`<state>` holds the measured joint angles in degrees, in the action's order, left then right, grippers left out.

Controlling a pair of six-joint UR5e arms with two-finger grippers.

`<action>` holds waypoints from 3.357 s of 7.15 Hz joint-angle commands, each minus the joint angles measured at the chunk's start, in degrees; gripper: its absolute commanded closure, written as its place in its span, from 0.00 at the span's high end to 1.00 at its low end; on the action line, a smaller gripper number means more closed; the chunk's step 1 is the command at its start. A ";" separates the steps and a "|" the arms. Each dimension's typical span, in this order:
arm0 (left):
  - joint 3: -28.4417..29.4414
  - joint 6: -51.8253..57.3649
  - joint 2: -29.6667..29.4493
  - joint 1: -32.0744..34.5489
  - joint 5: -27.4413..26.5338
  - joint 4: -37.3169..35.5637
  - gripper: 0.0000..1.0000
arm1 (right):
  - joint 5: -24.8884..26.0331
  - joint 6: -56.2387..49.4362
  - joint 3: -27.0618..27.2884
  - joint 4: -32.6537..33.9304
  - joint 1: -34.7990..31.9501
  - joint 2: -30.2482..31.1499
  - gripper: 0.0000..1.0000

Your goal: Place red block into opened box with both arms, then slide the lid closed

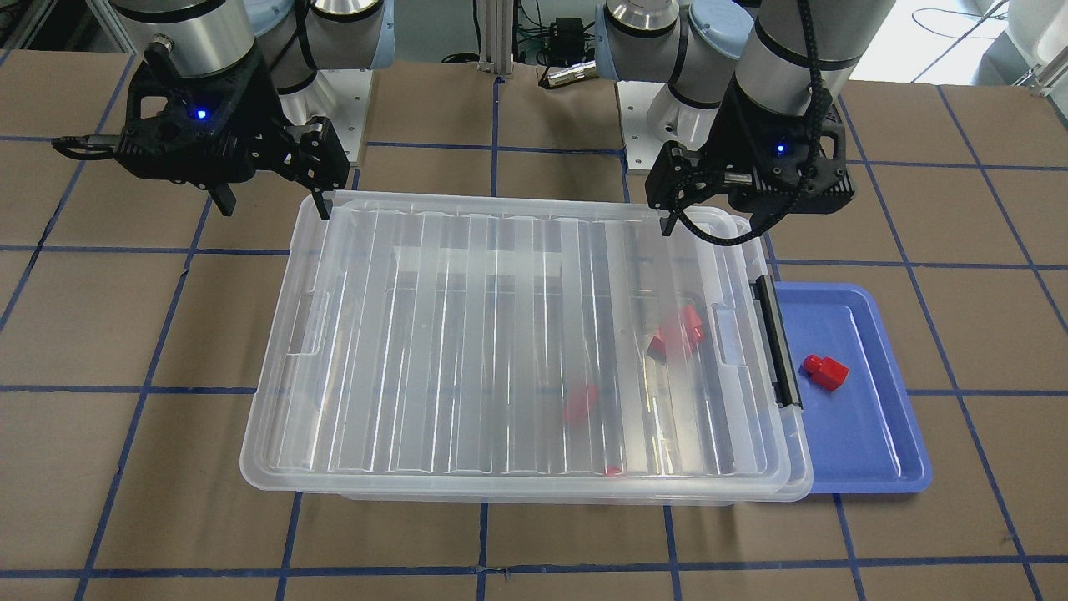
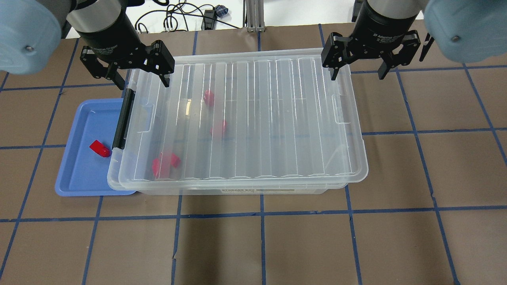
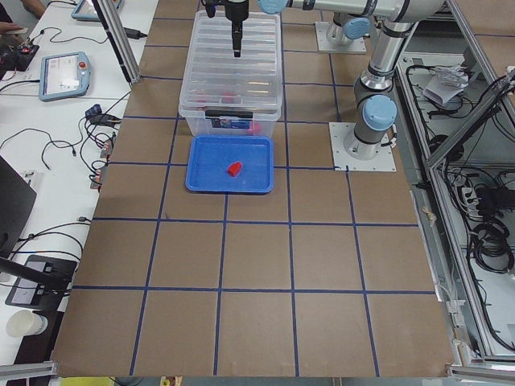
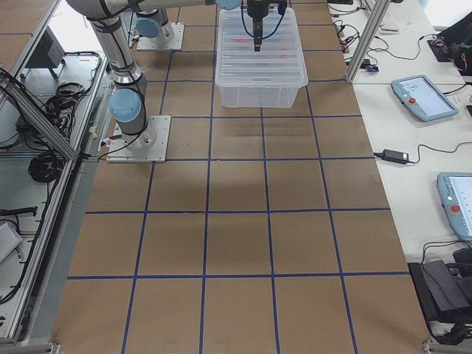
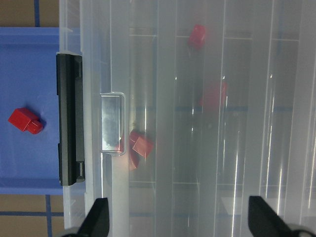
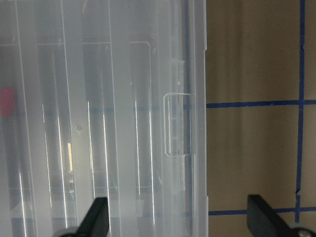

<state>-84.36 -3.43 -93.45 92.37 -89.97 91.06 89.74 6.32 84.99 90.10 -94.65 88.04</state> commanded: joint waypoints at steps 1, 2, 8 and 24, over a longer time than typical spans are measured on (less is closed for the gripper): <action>-0.02 0.00 -0.07 0.00 0.41 -0.09 1.00 | 0.00 -0.08 0.00 0.16 -0.01 -0.15 1.00; 0.16 0.00 -0.24 0.00 0.50 -0.09 1.00 | 0.00 -0.08 0.00 0.25 -0.01 -0.24 1.00; 1.13 0.00 0.99 -0.09 0.58 -0.09 1.00 | 0.62 -1.31 3.42 0.95 0.86 -5.21 1.00; 0.08 0.70 0.19 -0.79 -0.56 0.61 1.00 | 12.11 -7.55 8.00 12.65 3.51 -12.10 1.00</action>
<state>-84.17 -3.29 -93.45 92.08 -90.25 91.32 100.45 -1.16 92.95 102.65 -91.17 76.06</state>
